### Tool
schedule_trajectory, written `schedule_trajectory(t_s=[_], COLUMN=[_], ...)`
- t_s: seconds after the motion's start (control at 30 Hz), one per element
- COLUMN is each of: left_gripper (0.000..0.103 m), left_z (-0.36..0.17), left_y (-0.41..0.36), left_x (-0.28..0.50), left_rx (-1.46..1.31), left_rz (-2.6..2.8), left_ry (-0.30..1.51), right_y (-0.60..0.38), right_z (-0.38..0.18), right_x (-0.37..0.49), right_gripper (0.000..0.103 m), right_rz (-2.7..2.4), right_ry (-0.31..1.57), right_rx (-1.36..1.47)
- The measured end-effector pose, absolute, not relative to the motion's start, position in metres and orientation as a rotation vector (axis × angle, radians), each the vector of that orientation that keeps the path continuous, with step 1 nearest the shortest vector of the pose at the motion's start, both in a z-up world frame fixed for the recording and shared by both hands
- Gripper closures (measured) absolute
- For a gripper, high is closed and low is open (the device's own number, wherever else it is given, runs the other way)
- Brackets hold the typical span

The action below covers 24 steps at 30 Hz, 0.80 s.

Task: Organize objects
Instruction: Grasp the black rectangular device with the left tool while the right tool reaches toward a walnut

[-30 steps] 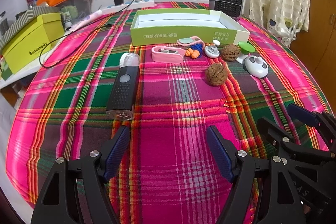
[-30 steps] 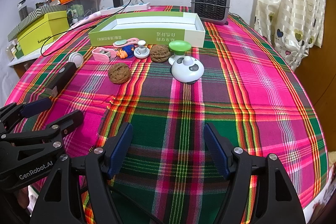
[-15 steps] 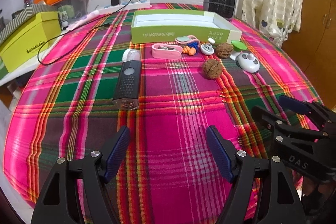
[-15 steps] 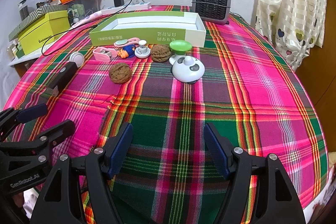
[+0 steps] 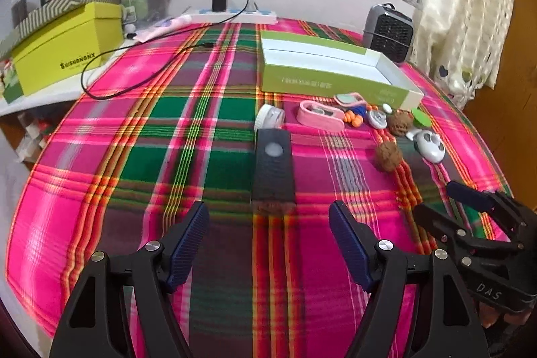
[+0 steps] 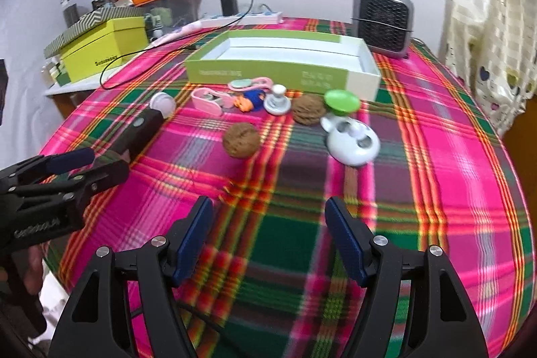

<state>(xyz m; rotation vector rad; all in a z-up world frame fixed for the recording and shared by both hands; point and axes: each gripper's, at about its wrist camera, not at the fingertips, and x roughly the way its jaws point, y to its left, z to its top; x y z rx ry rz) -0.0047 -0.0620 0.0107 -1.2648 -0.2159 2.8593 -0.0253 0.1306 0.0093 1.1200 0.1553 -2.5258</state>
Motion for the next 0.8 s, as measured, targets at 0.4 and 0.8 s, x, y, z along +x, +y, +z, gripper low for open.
schedule_trajectory(t_s=[0.4,0.8], left_gripper=[0.038,0.053], left_z=[0.009,0.004], left_y=[-0.067,-0.069], left_x=[-0.032,-0.047], left_rx=[-1.298,-1.335], left_rz=[2.844,2.829], left_ry=[-0.199,-0.179], right_y=[0.111,0.1], right_z=[0.008,0.006], right_x=[-0.059,-0.074], right_gripper=[0.044,0.057], right_rz=[-2.457,-2.434], right_ry=[0.155,0.189], right_rx=[1.16,1.176])
